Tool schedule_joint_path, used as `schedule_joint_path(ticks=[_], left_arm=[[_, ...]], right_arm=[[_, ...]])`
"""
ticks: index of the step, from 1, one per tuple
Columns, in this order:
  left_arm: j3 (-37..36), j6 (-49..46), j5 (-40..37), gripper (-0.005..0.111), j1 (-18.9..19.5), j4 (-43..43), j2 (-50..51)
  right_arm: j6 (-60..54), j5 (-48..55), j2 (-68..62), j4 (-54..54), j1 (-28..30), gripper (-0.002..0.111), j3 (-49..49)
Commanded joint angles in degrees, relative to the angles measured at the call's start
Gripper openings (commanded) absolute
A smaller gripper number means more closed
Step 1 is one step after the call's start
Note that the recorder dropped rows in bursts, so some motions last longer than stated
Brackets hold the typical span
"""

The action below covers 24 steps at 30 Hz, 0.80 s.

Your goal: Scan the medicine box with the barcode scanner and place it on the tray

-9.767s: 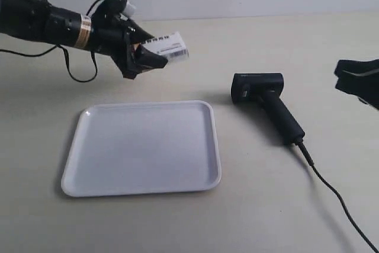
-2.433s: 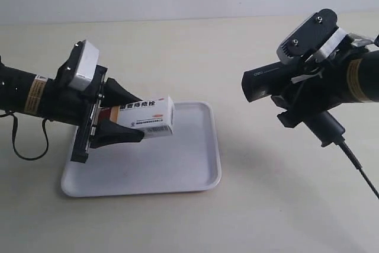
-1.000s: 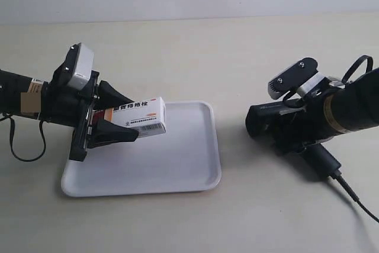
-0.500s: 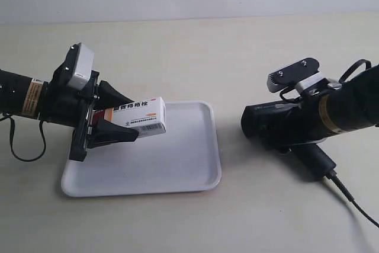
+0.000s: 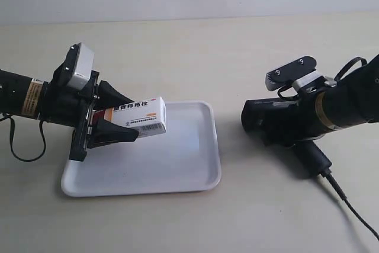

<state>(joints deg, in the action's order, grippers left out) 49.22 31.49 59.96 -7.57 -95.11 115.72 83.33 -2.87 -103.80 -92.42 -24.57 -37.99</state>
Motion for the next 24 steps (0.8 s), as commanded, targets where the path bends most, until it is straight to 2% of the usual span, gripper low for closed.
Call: schedule_joint_path(ticks=[1, 3, 4, 11, 24], left_arm=[[0.2, 0.5, 0.3, 0.000, 0.2, 0.9, 0.0], [0.2, 0.5, 0.1, 0.000, 0.2, 0.9, 0.0], [0.2, 0.5, 0.1, 0.000, 0.2, 0.9, 0.0], [0.2, 0.5, 0.1, 0.000, 0.2, 0.9, 0.0], [0.2, -1.3, 0.1, 0.000, 0.2, -0.5, 0.0]], right_arm=[[-1.1, 1.0, 2.2, -1.2, -0.1, 0.012, -0.4], [-1.1, 3.3, 3.6, -1.2, -0.1, 0.001, -0.3], [-1.2, 4.9, 4.5, -1.2, -0.1, 0.000, -0.1], [-3.9, 3.5, 9.7, -1.2, -0.1, 0.000, 2.1], [-4.9, -0.9, 10.8, -2.0, -0.1, 0.000, 3.6]])
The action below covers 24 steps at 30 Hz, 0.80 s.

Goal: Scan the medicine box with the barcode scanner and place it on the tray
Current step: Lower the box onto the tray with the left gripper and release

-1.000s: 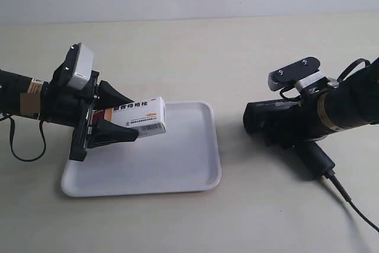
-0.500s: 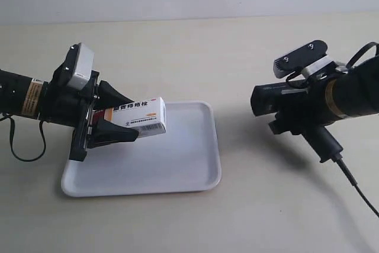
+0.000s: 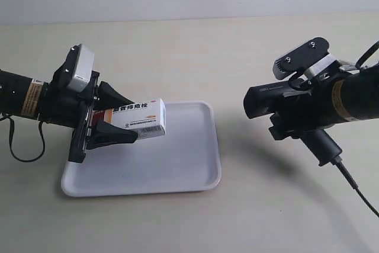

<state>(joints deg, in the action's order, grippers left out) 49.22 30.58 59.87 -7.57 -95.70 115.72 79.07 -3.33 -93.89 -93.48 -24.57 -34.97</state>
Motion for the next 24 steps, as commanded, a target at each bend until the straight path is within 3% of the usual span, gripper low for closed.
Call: schedule_joint_path(ticks=[1, 12, 19, 24], left_arm=[[0.2, -0.4, 0.2, 0.000, 0.2, 0.1, 0.0], [0.2, -0.4, -0.1, 0.000, 0.2, -0.6, 0.0], [0.2, 1.5, -2.5, 0.000, -0.1, -2.6, 1.8], [0.2, 5.5, -12.9, 0.000, -3.6, -2.0, 3.3]], right_arm=[[-0.7, -0.4, 1.1, -1.4, -0.1, 0.000, 0.8], [-0.6, 5.3, -1.2, -1.5, -0.1, 0.000, 0.8], [0.0, 3.3, -3.6, -1.4, -0.1, 0.000, 0.6], [0.7, 2.0, -6.8, 0.6, -0.1, 0.000, -0.8]])
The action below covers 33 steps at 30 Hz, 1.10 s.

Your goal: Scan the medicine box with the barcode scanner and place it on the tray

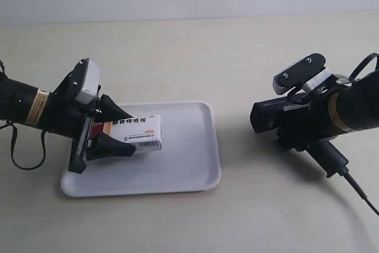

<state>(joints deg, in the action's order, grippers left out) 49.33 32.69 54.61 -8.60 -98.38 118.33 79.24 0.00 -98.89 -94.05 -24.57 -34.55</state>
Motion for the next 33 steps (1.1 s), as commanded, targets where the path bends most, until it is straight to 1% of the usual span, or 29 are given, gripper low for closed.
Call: schedule_joint_path(ticks=[1, 4, 6, 8, 10, 11, 13, 15, 16, 17, 18, 19, 21, 23, 25, 26, 27, 28, 29, 30, 31, 32, 33], left_arm=[[0.1, 4.1, -9.2, 0.000, -3.5, 0.9, 0.7], [0.1, 4.7, -9.3, 0.000, -4.9, 5.8, 0.7], [0.1, 5.3, -10.0, 0.000, -5.8, 9.1, 0.7], [0.1, 5.9, -11.9, 0.001, -6.5, 9.2, 0.7], [0.1, 5.9, -14.1, 0.008, -7.0, 9.0, 0.7], [0.1, 5.9, -14.6, 0.015, -7.1, 8.7, 0.7], [0.1, 6.3, -15.1, 0.036, -7.3, 8.7, 0.7], [0.1, 7.0, -14.8, 0.061, -7.3, 8.7, 0.7], [0.1, 8.4, -14.8, 0.083, -7.3, 7.4, 0.7], [0.1, 8.4, -14.8, 0.095, -7.3, 6.1, 0.6], [0.1, 9.0, -14.5, 0.105, -7.3, 4.5, 0.0], [0.1, 9.9, -14.4, 0.105, -7.3, 4.3, -0.6], [0.1, 13.0, -13.9, 0.105, -7.3, 4.2, -4.3], [0.1, 15.9, -14.0, 0.105, -7.3, 3.1, -10.3], [0.1, 25.2, -17.6, 0.105, -7.3, 0.0, -20.3], [0.1, 29.9, -18.7, 0.104, -7.3, -1.6, -23.9], [-0.1, 36.4, -18.8, 0.098, -7.3, -1.6, -28.4], [-0.4, 38.7, -18.0, 0.089, -7.3, -1.6, -31.7], [-1.4, 42.2, -16.8, 0.072, -7.3, -1.6, -36.2], [-2.4, 44.3, -16.4, 0.055, -7.3, -1.6, -38.5], [-4.4, 45.8, -16.2, 0.026, -7.3, -1.6, -42.5], [-6.4, 47.0, -16.9, 0.008, -7.3, -1.6, -45.0], [-9.9, 49.2, -18.8, 0.002, -7.3, -1.6, -48.3]], right_arm=[[0.8, -1.6, -2.1, 1.2, -0.1, 0.000, -1.2], [2.5, -1.8, -2.5, 1.2, -0.1, 0.000, -1.2], [6.5, -0.3, -2.5, 1.2, -0.1, 0.002, -1.2], [8.9, 1.2, -2.5, 1.2, -0.1, 0.012, -1.2], [8.9, 2.3, -2.5, 1.2, -0.1, 0.024, -1.2], [8.9, 2.1, -2.5, 1.2, -0.1, 0.033, -1.2], [8.9, 0.7, -2.5, 1.2, -0.1, 0.049, -1.2], [8.9, -1.8, -2.5, 1.2, -0.1, 0.066, -1.2], [8.8, -4.6, -2.5, 1.2, -0.1, 0.079, -1.2], [8.6, -6.1, -2.5, 1.2, -0.1, 0.084, -1.3], [8.4, -6.4, -2.3, 1.2, -0.1, 0.090, -1.4], [8.3, -6.0, -1.9, 1.2, -0.1, 0.091, -1.4], [8.3, -5.8, 1.1, 0.9, -0.1, 0.091, -1.4], [8.3, -5.6, 8.3, 0.2, -0.1, 0.091, -1.4], [8.3, -1.7, 20.6, 0.6, -0.1, 0.091, -1.2], [8.3, 0.0, 24.2, 2.0, -0.1, 0.090, -1.2], [8.3, 1.2, 30.6, 3.7, -0.1, 0.085, -1.2], [8.3, 1.2, 34.5, 4.6, -0.1, 0.080, -1.2], [8.3, 1.2, 39.3, 5.3, -0.1, 0.065, -1.2], [8.3, 1.1, 42.5, 5.6, -0.1, 0.053, -1.0], [8.3, 1.1, 46.5, 5.6, -0.1, 0.037, 0.0], [8.3, 1.1, 48.2, 5.6, -0.1, 0.025, 1.0], [8.3, 1.1, 50.4, 5.6, -0.1, 0.013, 2.7]])
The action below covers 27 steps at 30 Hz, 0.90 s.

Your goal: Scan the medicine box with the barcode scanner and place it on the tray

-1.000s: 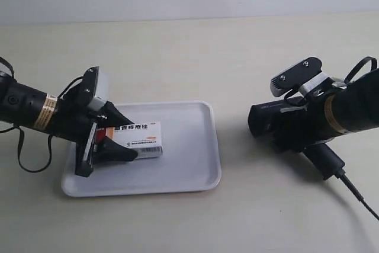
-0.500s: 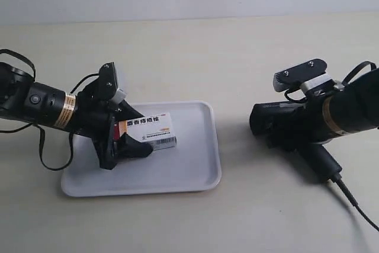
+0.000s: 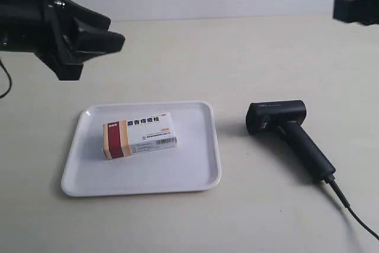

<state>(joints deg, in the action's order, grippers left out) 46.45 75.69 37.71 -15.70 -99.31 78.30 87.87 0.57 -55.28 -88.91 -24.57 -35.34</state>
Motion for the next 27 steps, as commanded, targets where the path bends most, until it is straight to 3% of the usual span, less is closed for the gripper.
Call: schedule_joint_path(ticks=[1, 2, 10, 13, 21, 27], left_arm=[[-8.9, 7.0, -3.1, 0.002, -0.2, 0.2, -10.0], [-11.5, 7.0, -4.4, 0.002, -0.2, 1.9, -12.3], [-29.7, 7.0, -17.4, 0.002, -0.2, 12.4, -33.7], [-33.9, 7.5, -15.9, 0.002, -0.2, 14.8, -42.5], [-36.4, 6.5, -3.1, 0.002, -0.2, 10.2, -55.6], [-36.2, 0.9, -7.7, 0.002, -0.2, 10.0, -59.7]], right_arm=[[-0.3, 0.5, 7.8, 0.5, -0.1, 0.006, 4.8], [0.4, 0.4, 8.6, 1.0, -0.1, 0.001, 6.0], [2.2, -1.3, 10.4, 3.0, -0.1, 0.000, 9.2], [2.2, -1.3, 10.4, 3.0, -0.1, 0.000, 9.2], [2.2, -1.3, 10.4, 3.3, -0.1, 0.000, 9.1], [2.2, -1.3, 10.4, 3.3, -0.1, 0.000, 9.1]])
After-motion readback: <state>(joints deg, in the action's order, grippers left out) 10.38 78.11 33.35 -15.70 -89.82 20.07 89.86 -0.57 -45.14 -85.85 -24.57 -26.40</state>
